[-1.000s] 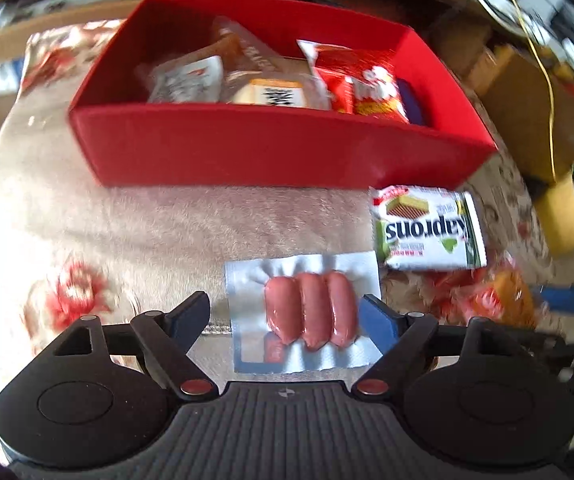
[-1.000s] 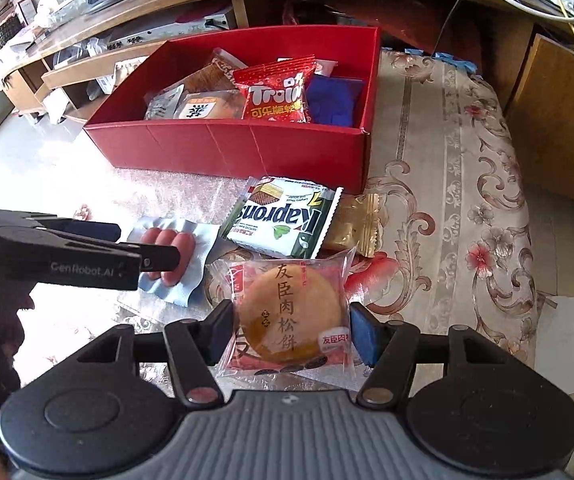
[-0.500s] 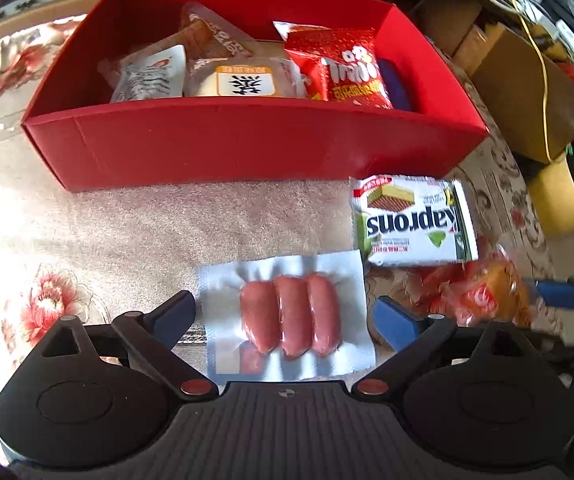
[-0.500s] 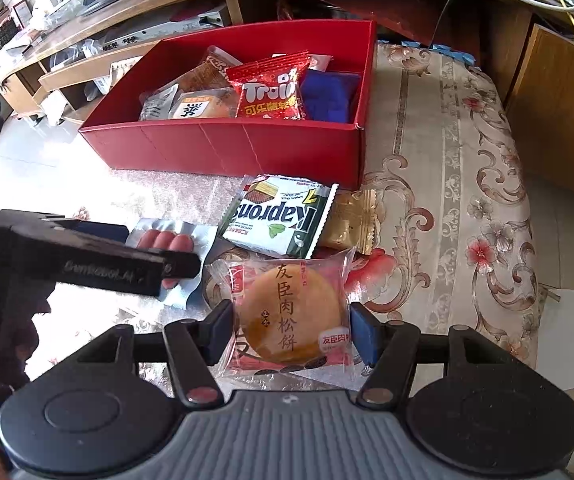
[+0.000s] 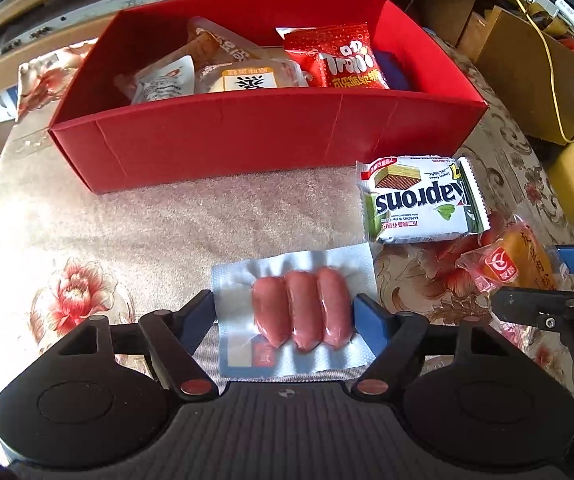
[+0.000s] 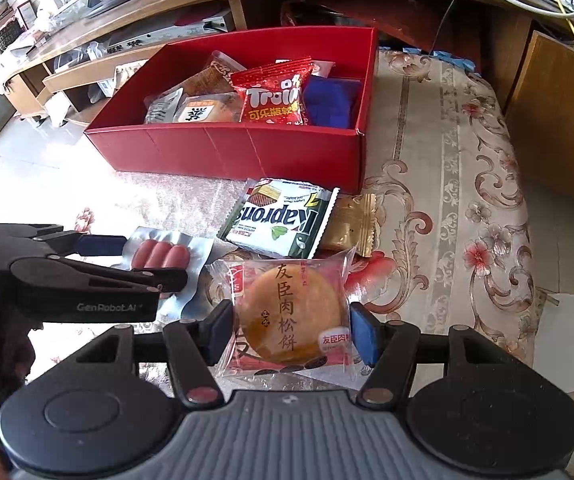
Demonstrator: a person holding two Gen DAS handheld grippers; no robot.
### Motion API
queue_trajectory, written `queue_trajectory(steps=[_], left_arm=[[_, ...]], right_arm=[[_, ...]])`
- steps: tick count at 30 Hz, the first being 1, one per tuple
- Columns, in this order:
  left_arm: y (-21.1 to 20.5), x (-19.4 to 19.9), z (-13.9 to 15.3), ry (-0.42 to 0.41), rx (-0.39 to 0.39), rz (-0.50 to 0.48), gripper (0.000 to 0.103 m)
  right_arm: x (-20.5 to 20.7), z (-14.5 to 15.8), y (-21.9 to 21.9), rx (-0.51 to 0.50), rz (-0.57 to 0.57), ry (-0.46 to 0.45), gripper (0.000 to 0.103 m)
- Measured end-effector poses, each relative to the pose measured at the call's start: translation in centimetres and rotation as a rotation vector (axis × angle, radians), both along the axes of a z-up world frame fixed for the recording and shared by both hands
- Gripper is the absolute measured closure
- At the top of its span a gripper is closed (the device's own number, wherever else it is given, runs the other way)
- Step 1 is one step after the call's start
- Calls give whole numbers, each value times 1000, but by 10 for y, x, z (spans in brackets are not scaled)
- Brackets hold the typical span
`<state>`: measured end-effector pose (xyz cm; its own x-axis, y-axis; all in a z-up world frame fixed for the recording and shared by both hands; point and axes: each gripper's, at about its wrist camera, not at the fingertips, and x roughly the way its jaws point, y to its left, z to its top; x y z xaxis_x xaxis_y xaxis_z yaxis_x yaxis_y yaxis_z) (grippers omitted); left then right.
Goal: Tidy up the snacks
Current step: 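Carry the sausage packet and round bread packet over the red box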
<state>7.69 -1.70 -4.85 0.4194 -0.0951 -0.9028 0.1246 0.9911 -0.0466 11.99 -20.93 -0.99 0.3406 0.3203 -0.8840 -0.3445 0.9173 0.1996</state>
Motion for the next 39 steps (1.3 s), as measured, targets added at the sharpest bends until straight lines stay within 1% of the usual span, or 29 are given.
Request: queue_trajectory(steps=[7, 15, 18, 24, 27, 31, 39], left_arm=[[14, -6, 14, -15, -34, 15, 26], [18, -20, 13, 1, -37, -14, 27], [18, -25, 18, -6, -46, -16, 27], [23, -33, 26, -20, -52, 9, 27], [32, -36, 32, -21, -75, 39, 27], [35, -34, 42, -46, -95, 36, 27], [40, -16, 48, -79, -202, 33, 27]], right_arm=[[-1, 3, 2, 0, 11, -15, 44], [-3, 2, 5, -4, 29, -16, 44], [-3, 4, 5, 3, 29, -21, 44], [-7, 16, 8, 26, 33, -46, 44], [-8, 23, 9, 42, 31, -62, 44], [-7, 27, 11, 49, 19, -74, 44], [5, 27, 15, 41, -11, -62, 44]])
